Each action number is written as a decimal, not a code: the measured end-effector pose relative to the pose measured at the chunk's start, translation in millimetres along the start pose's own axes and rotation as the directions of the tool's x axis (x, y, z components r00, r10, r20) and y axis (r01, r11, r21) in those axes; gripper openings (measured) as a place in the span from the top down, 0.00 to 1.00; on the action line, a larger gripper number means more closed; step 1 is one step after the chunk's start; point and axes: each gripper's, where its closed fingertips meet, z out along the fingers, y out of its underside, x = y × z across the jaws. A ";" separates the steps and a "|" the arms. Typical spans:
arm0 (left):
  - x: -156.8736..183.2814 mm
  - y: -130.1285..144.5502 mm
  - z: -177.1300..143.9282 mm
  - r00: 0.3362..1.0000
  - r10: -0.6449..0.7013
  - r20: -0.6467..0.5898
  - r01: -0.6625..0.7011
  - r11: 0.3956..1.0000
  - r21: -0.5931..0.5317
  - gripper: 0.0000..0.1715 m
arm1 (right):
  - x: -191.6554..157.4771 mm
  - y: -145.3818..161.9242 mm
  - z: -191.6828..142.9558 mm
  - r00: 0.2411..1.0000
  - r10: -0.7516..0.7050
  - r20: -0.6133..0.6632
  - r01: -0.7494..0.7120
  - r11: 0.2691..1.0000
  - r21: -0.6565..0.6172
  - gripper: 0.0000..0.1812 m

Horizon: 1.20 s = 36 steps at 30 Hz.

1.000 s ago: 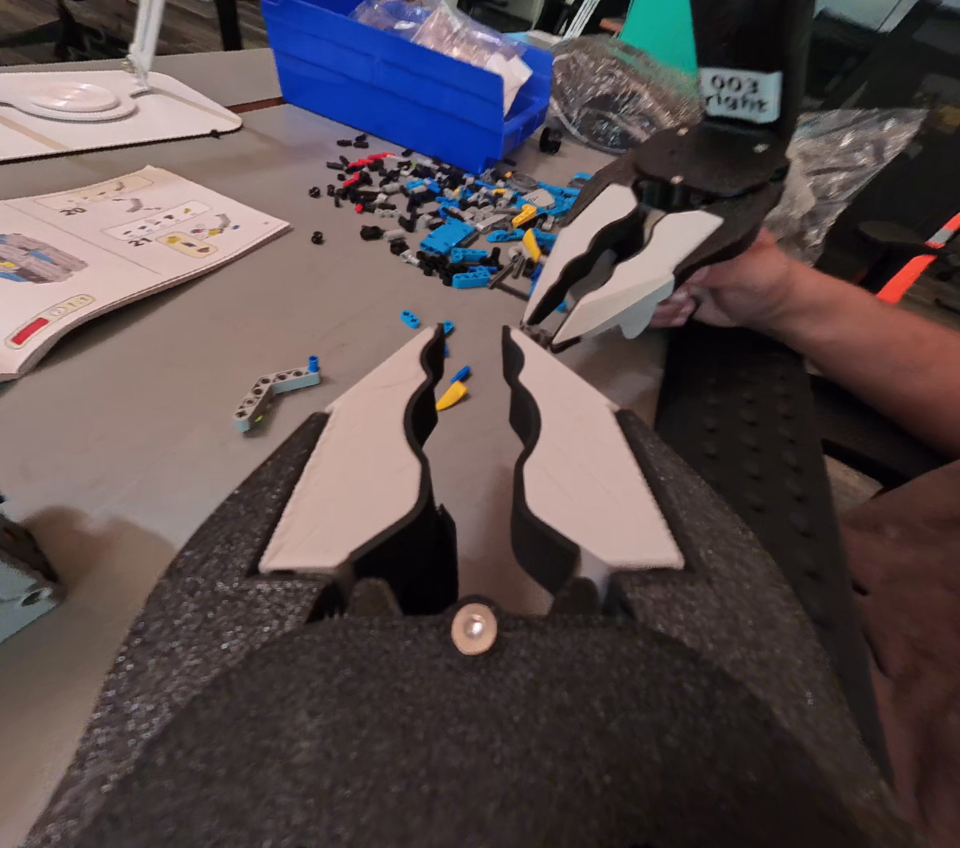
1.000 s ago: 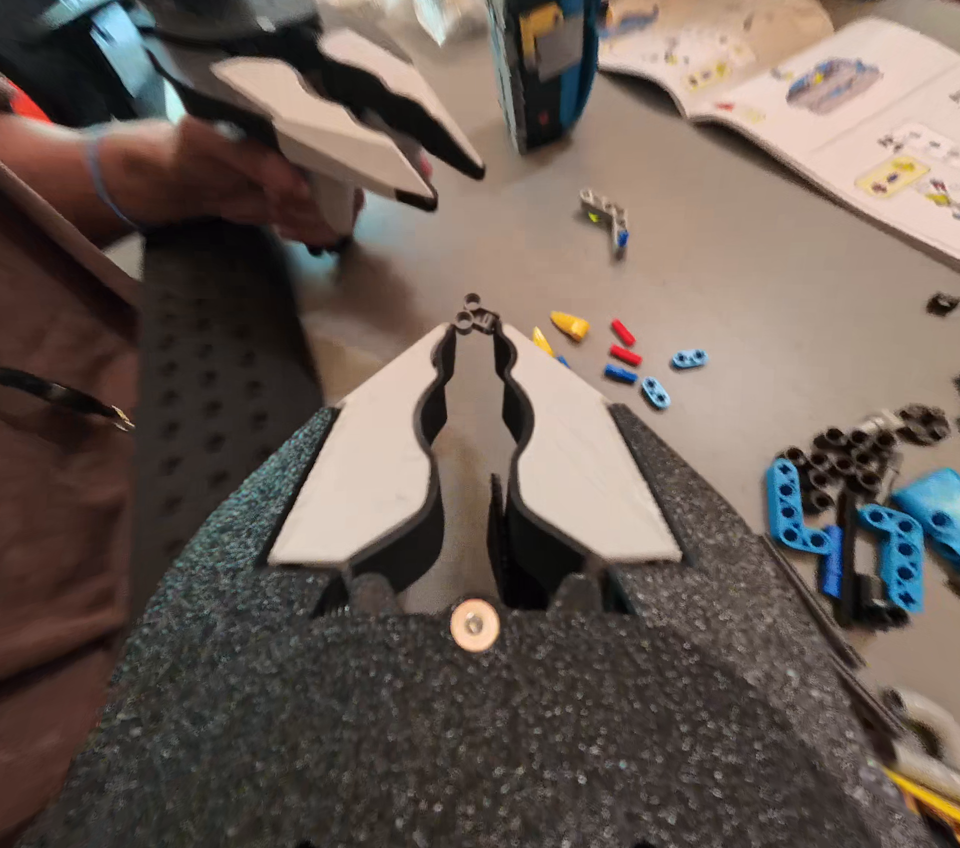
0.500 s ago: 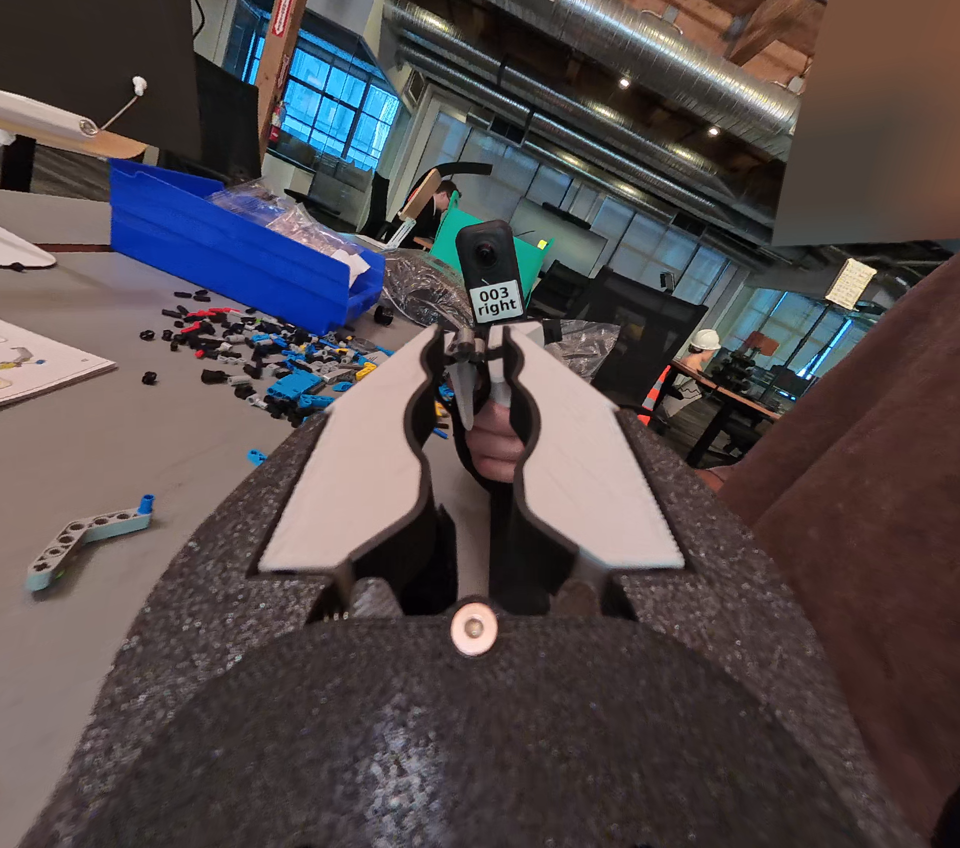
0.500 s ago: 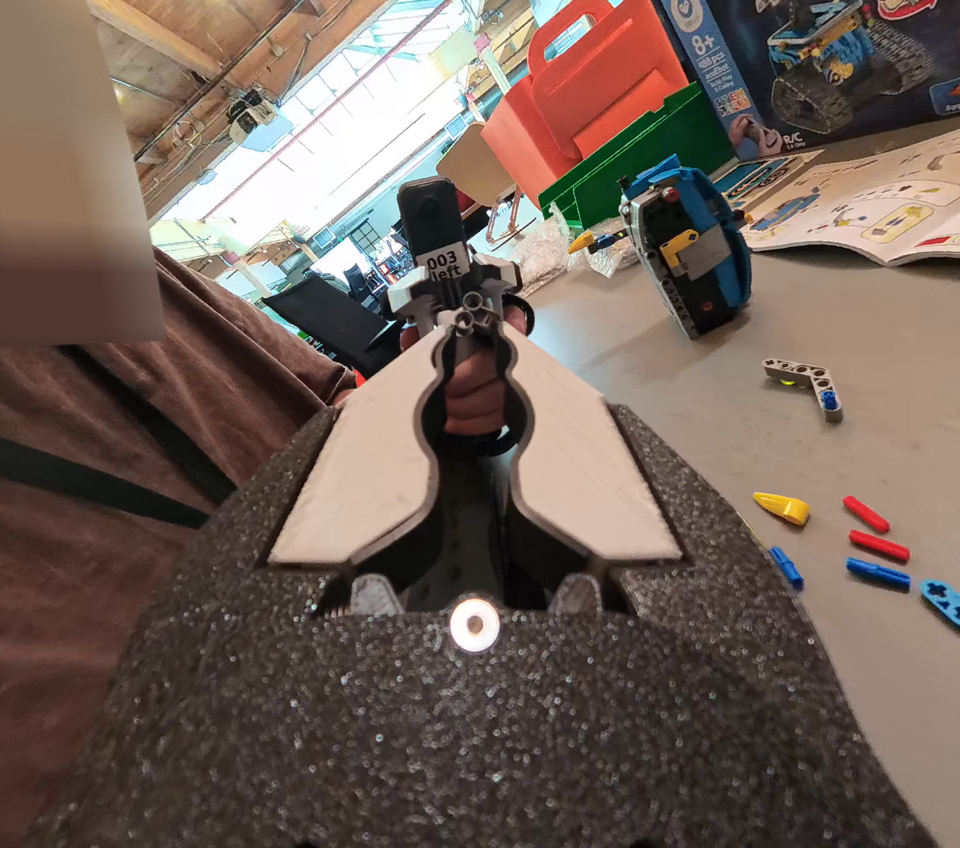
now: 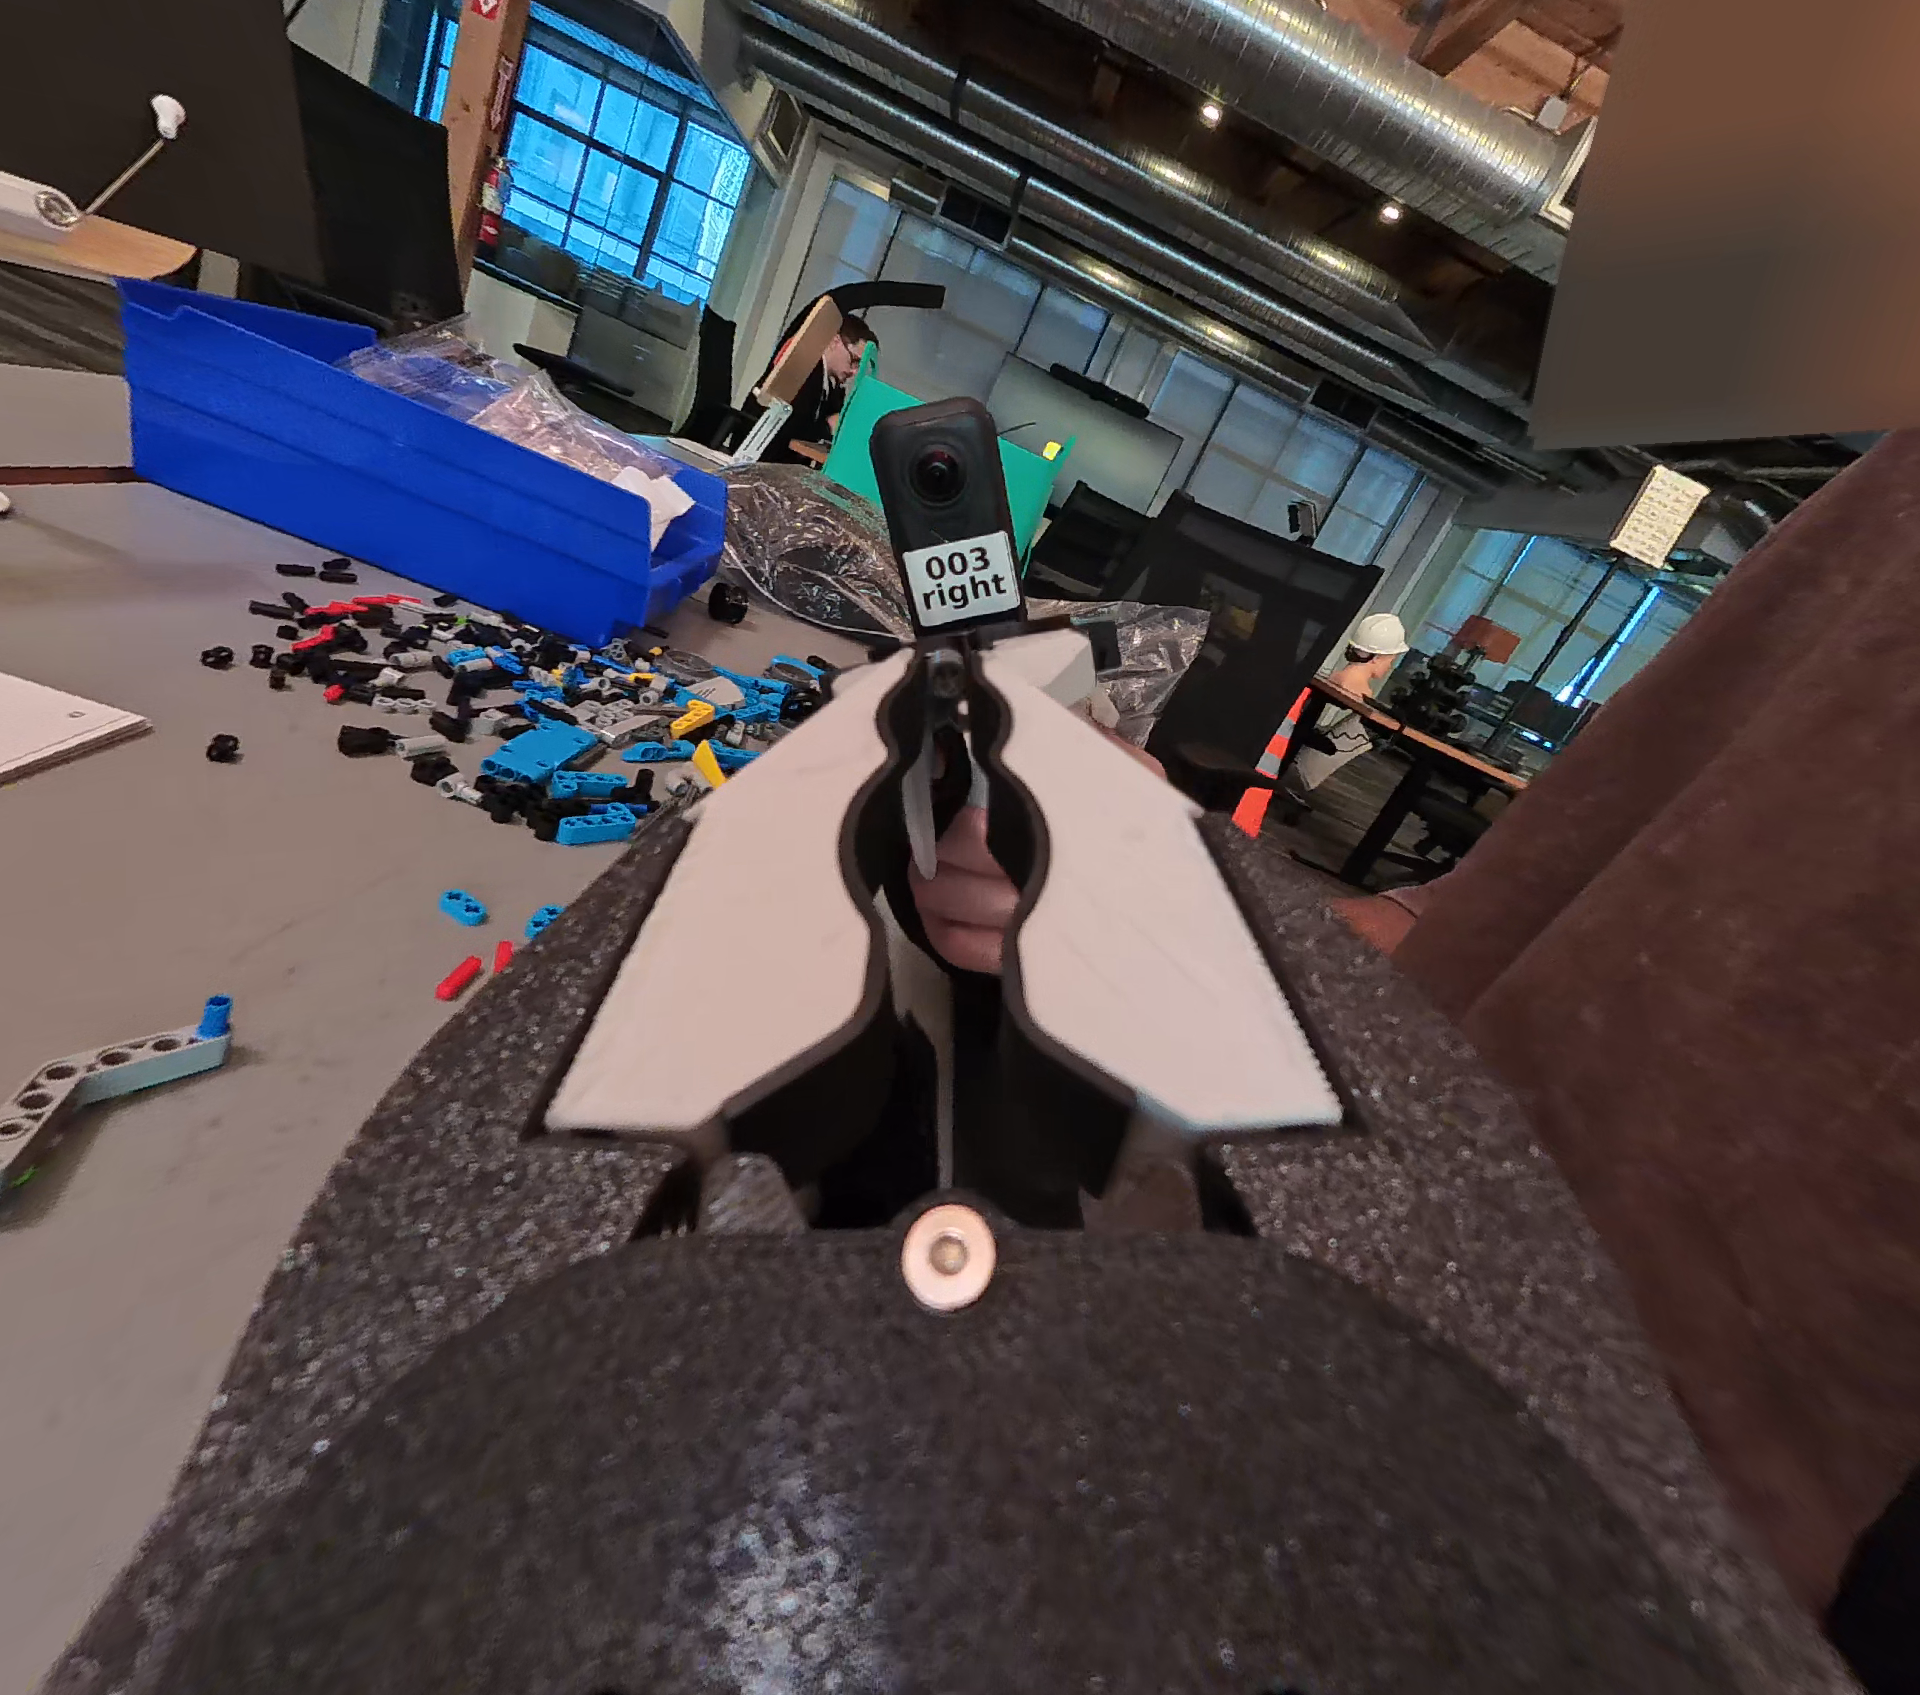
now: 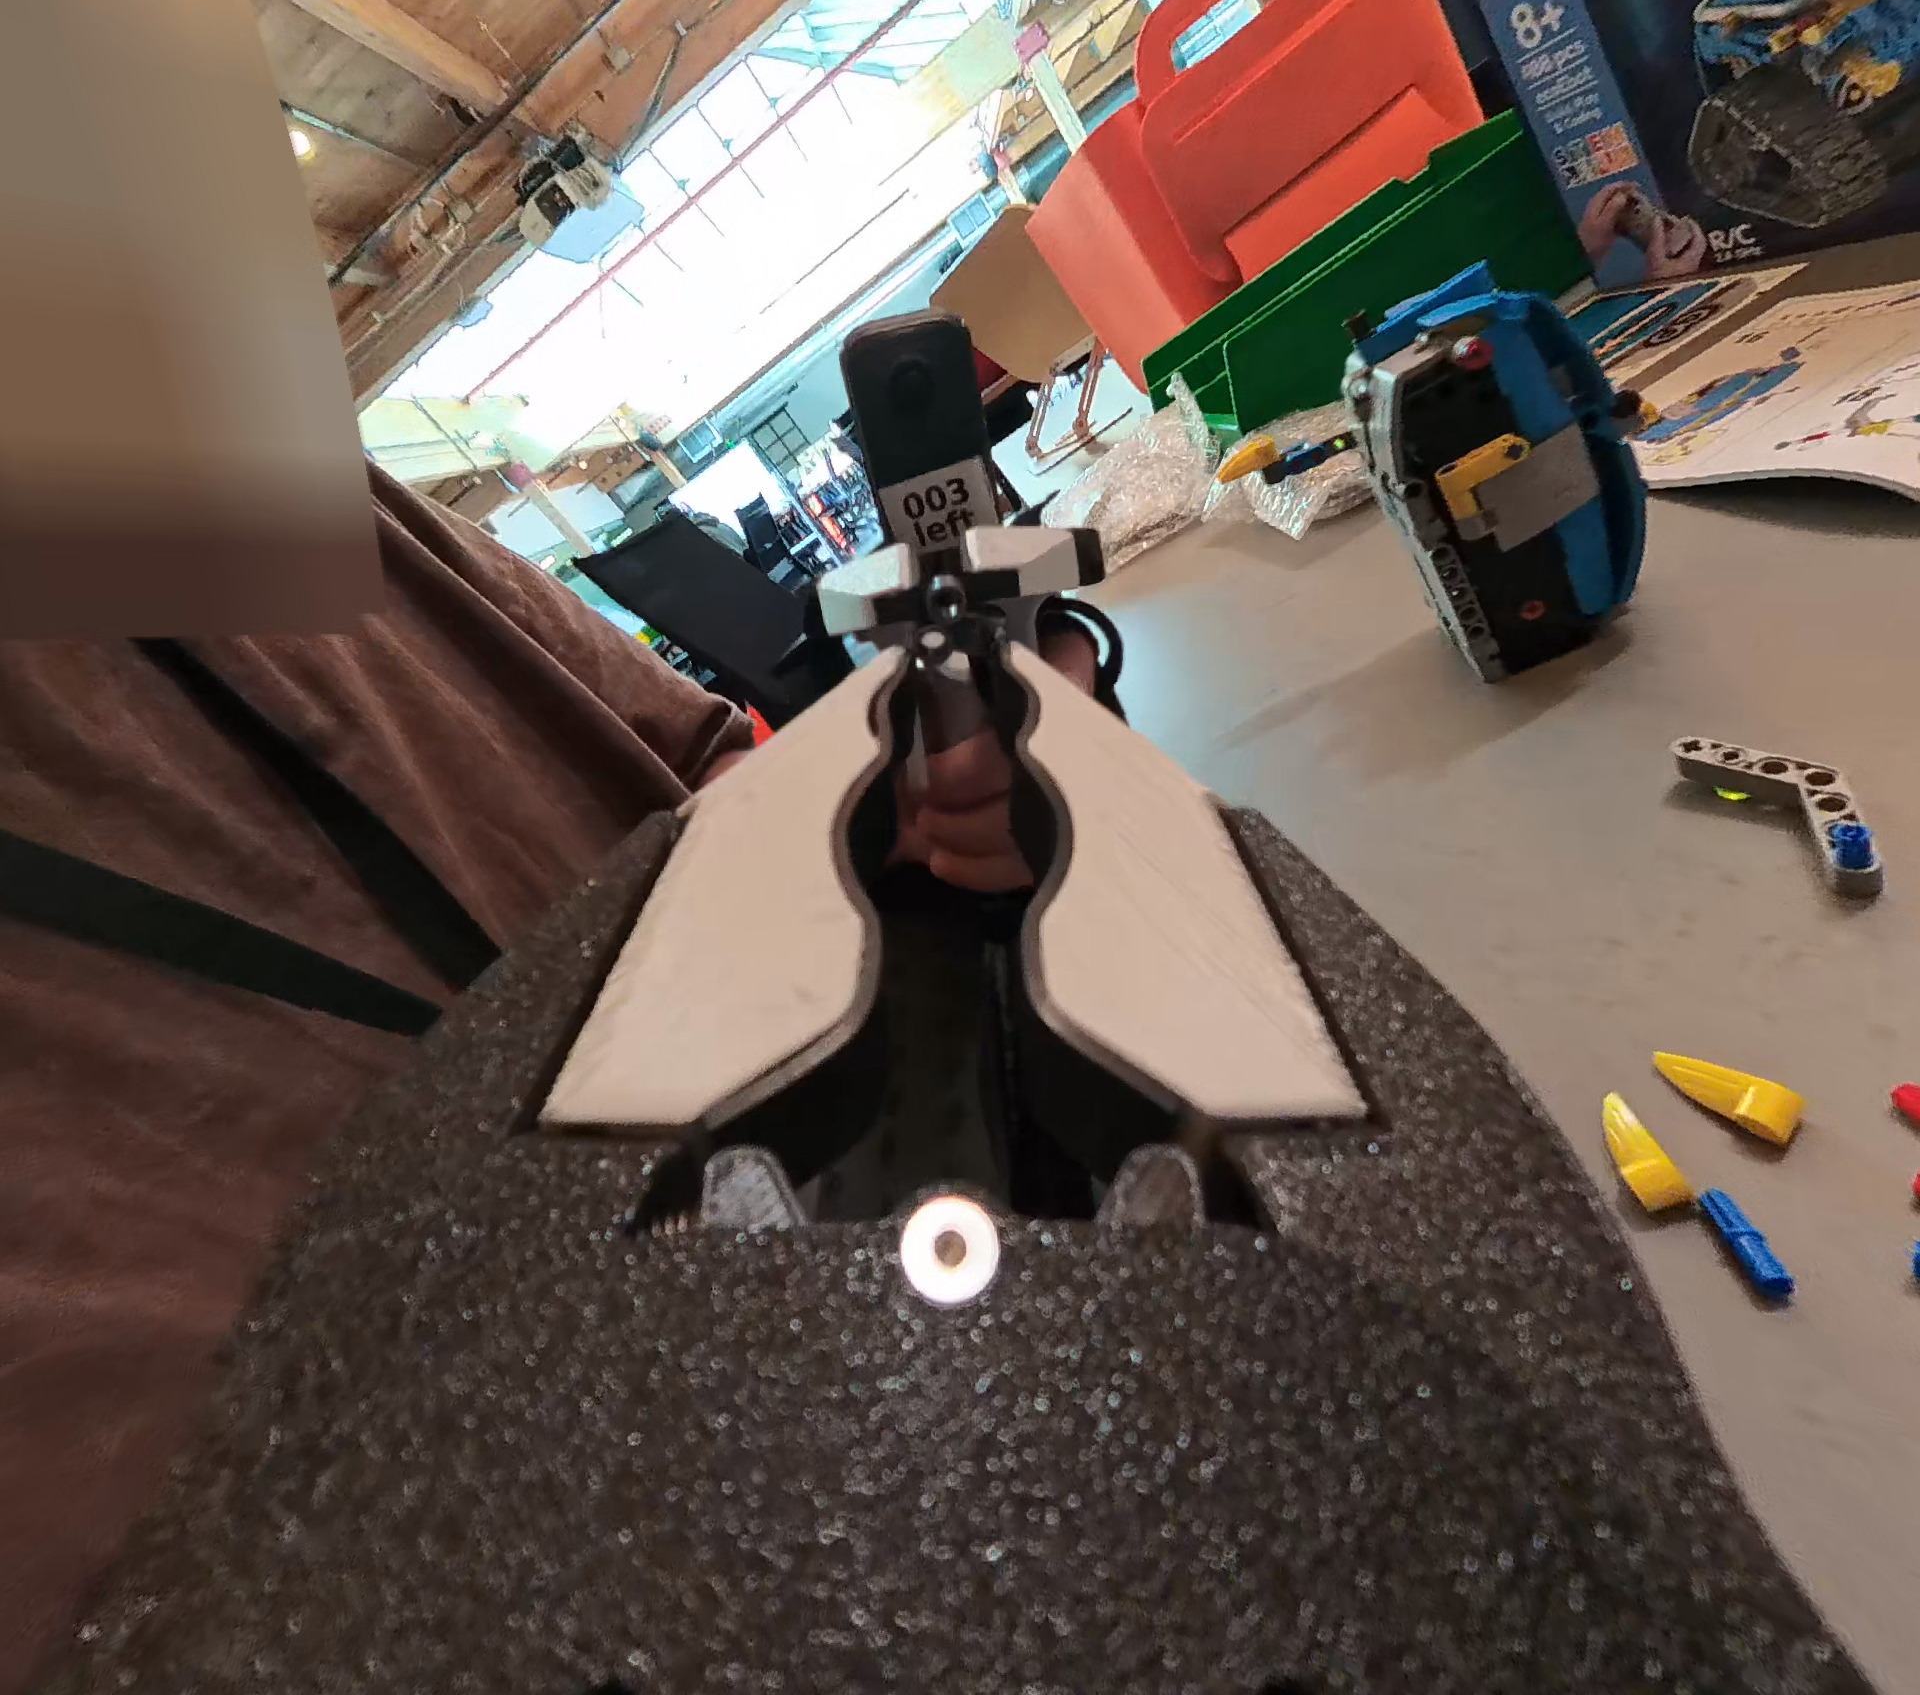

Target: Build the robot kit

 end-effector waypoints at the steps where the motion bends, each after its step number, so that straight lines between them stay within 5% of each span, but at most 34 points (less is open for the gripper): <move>1: 1.1 0.9 -0.3 1.000 -0.003 -0.010 0.003 1.000 -0.006 0.96 | -0.2 2.2 1.5 1.000 -0.012 -0.005 0.012 1.000 -0.012 0.92; 12: -1.4 13.1 -2.0 0.999 -0.025 -0.025 0.022 0.993 -0.113 0.96 | 5.1 10.2 -4.9 0.995 -0.075 -0.061 0.070 0.994 -0.081 0.92; 19: -16.6 -3.6 -12.0 0.998 -0.055 0.036 0.056 0.998 -0.028 0.96 | 13.4 -1.4 -20.4 0.981 -0.140 -0.136 0.136 0.990 -0.038 0.87; 29: -39.3 6.0 -17.8 0.974 0.085 0.210 -0.061 0.991 -0.119 0.96 | 42.3 -11.5 -51.0 0.713 -0.522 -0.468 0.490 0.849 -0.201 0.89; 36: -36.2 4.4 -17.2 0.980 0.077 0.183 -0.058 0.992 -0.108 0.96 | 63.1 -5.6 -53.2 0.698 -0.516 -0.497 0.458 0.855 -0.244 0.86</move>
